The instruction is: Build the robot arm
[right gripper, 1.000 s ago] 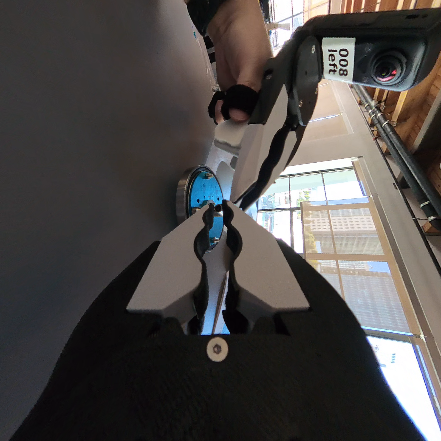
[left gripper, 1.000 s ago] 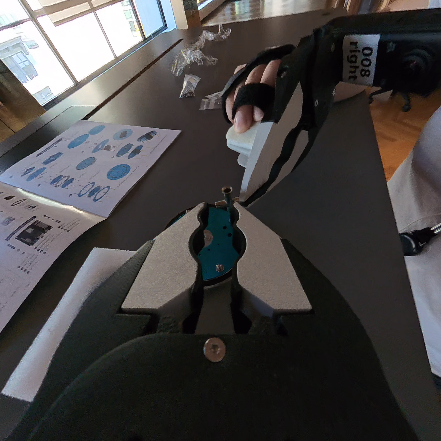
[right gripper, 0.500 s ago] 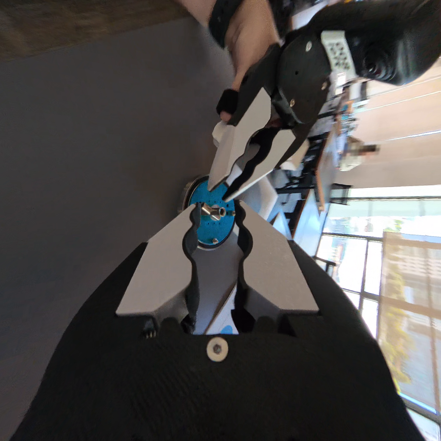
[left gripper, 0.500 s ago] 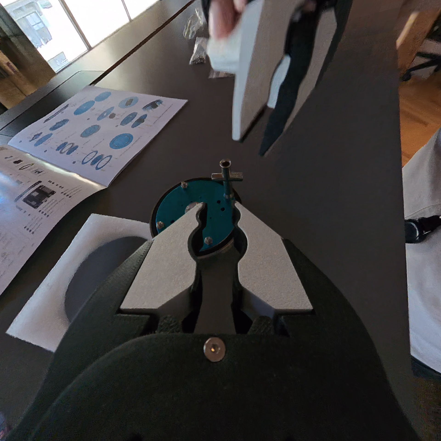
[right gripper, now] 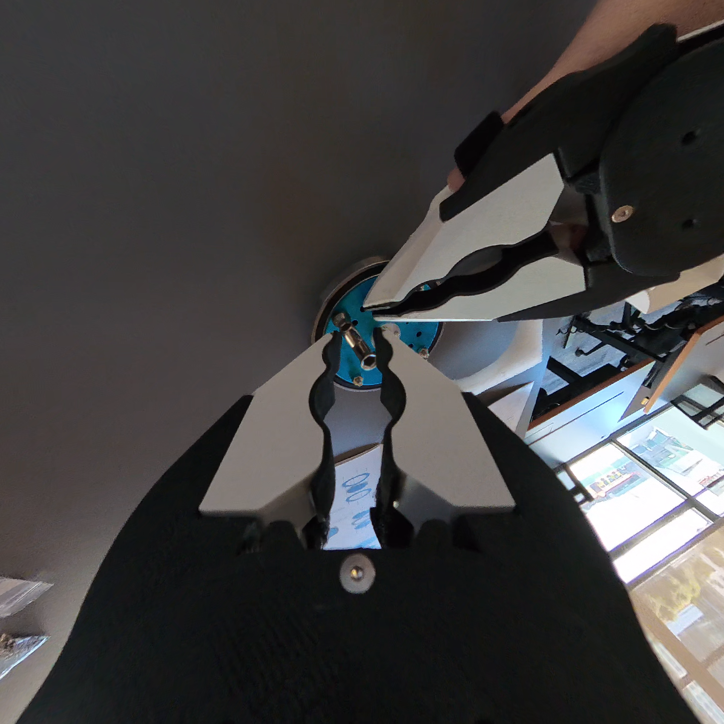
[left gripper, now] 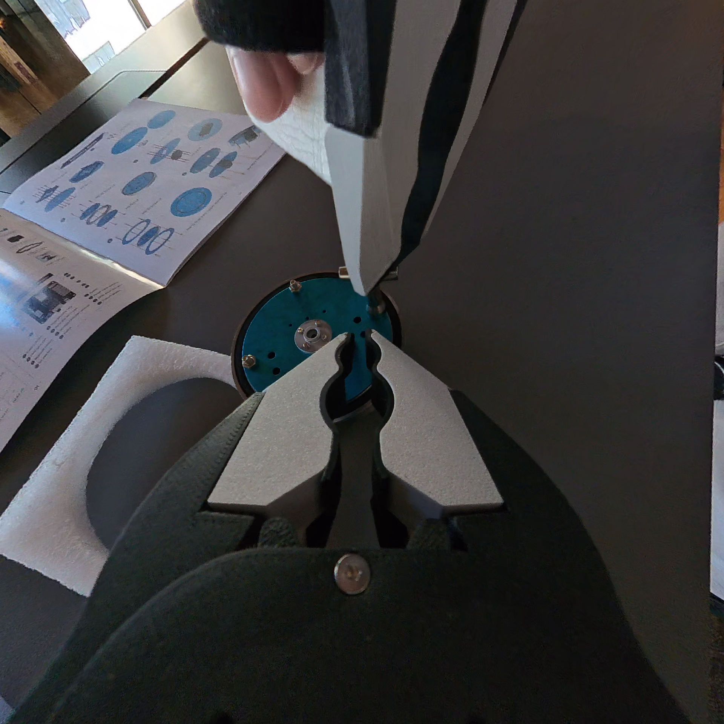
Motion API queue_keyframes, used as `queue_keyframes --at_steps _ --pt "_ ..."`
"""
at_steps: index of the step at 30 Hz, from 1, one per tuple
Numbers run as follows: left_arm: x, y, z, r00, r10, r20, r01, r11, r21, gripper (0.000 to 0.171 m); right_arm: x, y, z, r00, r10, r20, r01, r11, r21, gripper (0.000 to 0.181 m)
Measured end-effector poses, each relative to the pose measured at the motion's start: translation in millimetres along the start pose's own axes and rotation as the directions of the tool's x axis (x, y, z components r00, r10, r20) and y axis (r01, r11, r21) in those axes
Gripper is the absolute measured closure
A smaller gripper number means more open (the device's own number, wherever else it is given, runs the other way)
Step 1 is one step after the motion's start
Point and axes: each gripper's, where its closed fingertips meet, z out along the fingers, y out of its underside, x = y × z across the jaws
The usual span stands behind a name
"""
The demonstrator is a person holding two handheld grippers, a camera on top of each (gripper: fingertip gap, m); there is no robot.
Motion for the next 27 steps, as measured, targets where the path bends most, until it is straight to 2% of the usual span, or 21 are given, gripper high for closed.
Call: queue_keyframes --at_steps 5,8,11,16,19,27 --pt "0.6 0.0 -0.2 0.999 -0.030 -0.023 0.030 0.999 0.016 0.168 1.4 1.9 3.4 0.999 0.009 0.044 -0.007 1.000 -0.030 0.164" --pt "0.8 -0.2 -0.3 1.000 -0.019 -0.018 0.020 1.000 0.016 0.168 0.5 2.6 4.1 0.997 0.027 0.076 -0.023 0.998 -0.053 0.155" --pt "0.9 -0.2 -0.3 1.000 -0.018 -0.018 0.019 1.000 0.017 0.169 0.1 4.2 1.1 0.995 0.047 0.093 -0.041 0.997 -0.065 0.153" --pt "1.1 -0.4 -0.3 1.000 -0.021 -0.022 0.021 1.000 0.018 0.169 -1.7 3.8 1.4 0.996 0.026 0.081 -0.022 0.999 -0.049 0.154" --pt "1.2 -0.4 -0.3 0.999 -0.021 -0.024 0.021 1.000 0.018 0.169 -3.0 2.9 5.1 0.997 0.008 0.080 -0.005 0.999 -0.038 0.162" --pt "2.4 -0.5 -0.5 1.000 -0.012 -0.027 0.012 1.000 0.019 0.171 -3.2 2.5 7.8 0.994 0.036 0.099 -0.033 0.999 -0.032 0.167"
